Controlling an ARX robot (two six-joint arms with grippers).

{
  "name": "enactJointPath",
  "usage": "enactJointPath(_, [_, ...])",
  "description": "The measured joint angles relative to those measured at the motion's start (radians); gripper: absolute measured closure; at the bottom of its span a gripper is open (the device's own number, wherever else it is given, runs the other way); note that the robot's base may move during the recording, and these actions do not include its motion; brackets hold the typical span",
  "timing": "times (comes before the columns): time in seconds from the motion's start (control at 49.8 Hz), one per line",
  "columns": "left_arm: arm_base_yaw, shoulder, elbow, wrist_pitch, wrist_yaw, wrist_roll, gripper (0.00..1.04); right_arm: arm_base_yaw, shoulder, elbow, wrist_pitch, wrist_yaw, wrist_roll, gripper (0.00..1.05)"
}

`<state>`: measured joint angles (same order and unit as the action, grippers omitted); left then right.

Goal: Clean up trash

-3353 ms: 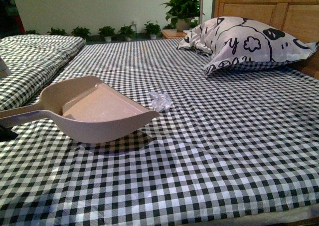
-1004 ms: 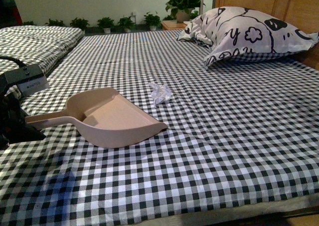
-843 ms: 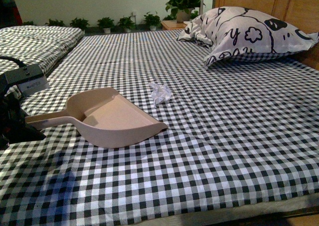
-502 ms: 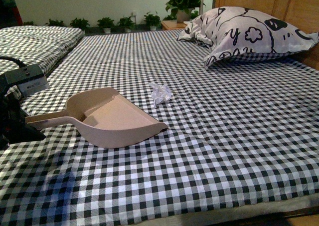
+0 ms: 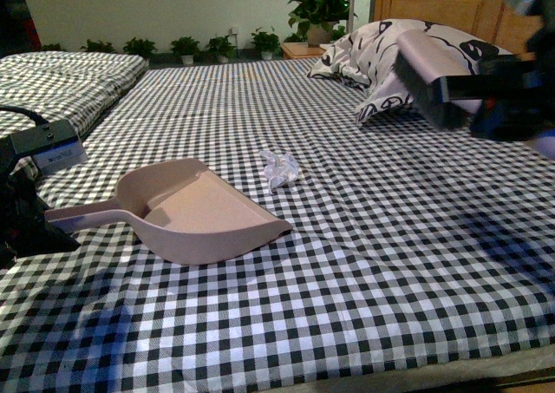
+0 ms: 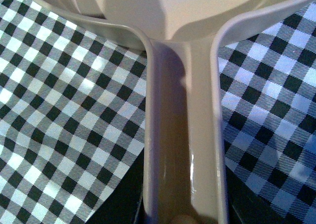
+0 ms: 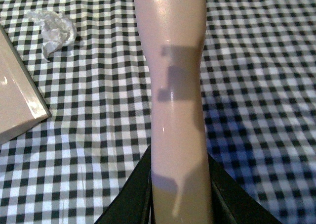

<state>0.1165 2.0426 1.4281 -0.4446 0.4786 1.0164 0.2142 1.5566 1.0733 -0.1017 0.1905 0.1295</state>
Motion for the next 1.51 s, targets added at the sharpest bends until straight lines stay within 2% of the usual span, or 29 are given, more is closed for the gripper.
enactJointPath(0.08, [0.000, 0.000, 0.000, 0.000, 0.000, 0.000, 0.79, 0.008, 0.135, 0.105, 0.009, -0.027, -0.023, 0.84])
enactJointPath(0.181, [0.000, 0.000, 0.000, 0.000, 0.000, 0.000, 0.79, 0.016, 0.253, 0.191, 0.013, -0.016, -0.077, 0.84])
enactJointPath(0.823, [0.000, 0.000, 0.000, 0.000, 0.000, 0.001, 0.79, 0.055, 0.600, 0.521, 0.043, 0.092, -0.241, 0.84])
enactJointPath(0.924, [0.000, 0.000, 0.000, 0.000, 0.000, 0.000, 0.79, 0.059, 0.642, 0.572, 0.040, 0.131, -0.262, 0.84])
enactJointPath(1.044, [0.000, 0.000, 0.000, 0.000, 0.000, 0.000, 0.79, 0.058, 0.697, 0.629, 0.039, 0.242, -0.306, 0.84])
enactJointPath(1.165, [0.000, 0.000, 0.000, 0.000, 0.000, 0.001, 0.79, 0.056, 0.729, 0.647, 0.050, 0.302, -0.341, 0.84])
enactJointPath(1.506, [0.000, 0.000, 0.000, 0.000, 0.000, 0.001, 0.79, 0.104, 0.767, 0.652, -0.072, 0.215, -0.327, 0.84])
